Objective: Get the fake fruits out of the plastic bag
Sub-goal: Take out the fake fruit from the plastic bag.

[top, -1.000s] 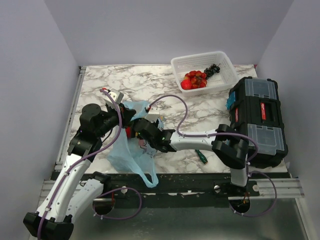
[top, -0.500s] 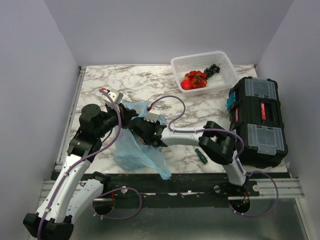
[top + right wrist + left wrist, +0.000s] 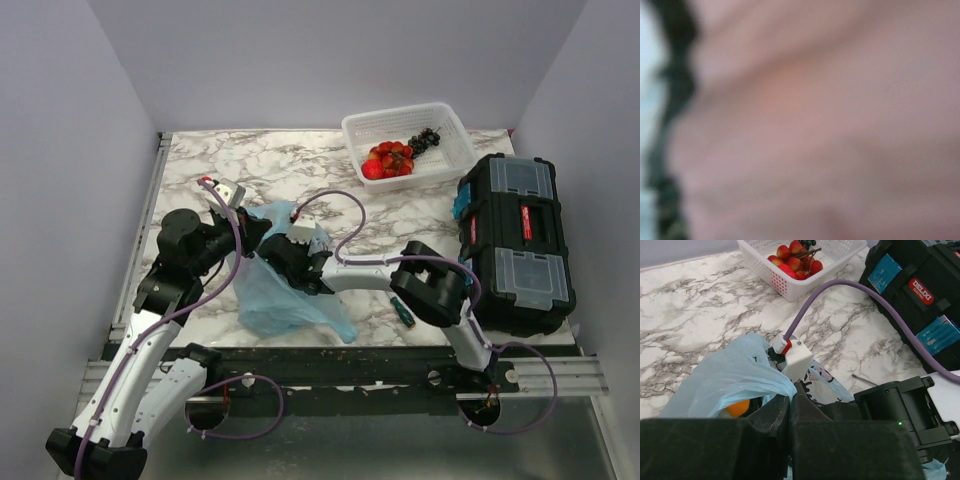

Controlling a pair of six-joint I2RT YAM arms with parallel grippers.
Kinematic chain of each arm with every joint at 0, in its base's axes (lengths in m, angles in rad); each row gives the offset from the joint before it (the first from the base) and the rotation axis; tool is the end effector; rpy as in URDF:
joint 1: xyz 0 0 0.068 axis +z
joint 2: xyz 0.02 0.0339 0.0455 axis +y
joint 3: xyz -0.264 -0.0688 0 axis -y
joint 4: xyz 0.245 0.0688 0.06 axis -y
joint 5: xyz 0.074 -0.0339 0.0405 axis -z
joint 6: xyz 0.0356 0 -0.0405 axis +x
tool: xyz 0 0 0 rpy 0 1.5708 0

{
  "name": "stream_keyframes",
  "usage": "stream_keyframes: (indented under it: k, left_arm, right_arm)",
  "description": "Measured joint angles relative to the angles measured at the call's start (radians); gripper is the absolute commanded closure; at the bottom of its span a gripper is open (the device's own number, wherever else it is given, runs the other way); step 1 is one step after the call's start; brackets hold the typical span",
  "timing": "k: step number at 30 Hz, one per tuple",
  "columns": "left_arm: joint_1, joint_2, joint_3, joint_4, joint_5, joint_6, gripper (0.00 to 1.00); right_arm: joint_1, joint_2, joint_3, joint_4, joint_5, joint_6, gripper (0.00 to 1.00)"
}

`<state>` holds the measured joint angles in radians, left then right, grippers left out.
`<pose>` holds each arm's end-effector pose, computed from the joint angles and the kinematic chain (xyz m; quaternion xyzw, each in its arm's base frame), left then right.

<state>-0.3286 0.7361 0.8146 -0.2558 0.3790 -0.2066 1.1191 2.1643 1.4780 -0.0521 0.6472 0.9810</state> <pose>0.1560 -0.0671 0.3509 0.1666 0.7444 -0.3060 0.5696 0.2249 0.4143 0.1546 0.0684 0.8740 0.1878 0.4430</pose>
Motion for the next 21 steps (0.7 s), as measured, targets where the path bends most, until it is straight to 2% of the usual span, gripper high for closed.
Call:
stream_keyframes:
  k: [7, 10, 12, 21]
  left_arm:
    - [0.000, 0.000, 0.000, 0.000, 0.000, -0.001, 1.00]
    - [0.000, 0.001, 0.000, -0.001, -0.005, -0.001, 1.00]
    - [0.000, 0.000, 0.000, -0.002, -0.014, -0.001, 1.00]
    - [0.002, -0.005, 0.000, -0.018, -0.089, 0.000, 1.00]
  right_arm:
    - [-0.001, -0.170, -0.200, 0.138, -0.085, -0.134, 0.81]
    - [-0.001, -0.243, -0.251, 0.197, -0.135, -0.182, 0.94]
    - [-0.002, -0.270, -0.262, 0.224, -0.177, -0.211, 0.99]
    - [-0.001, -0.340, -0.342, 0.251, -0.330, -0.328, 0.99]
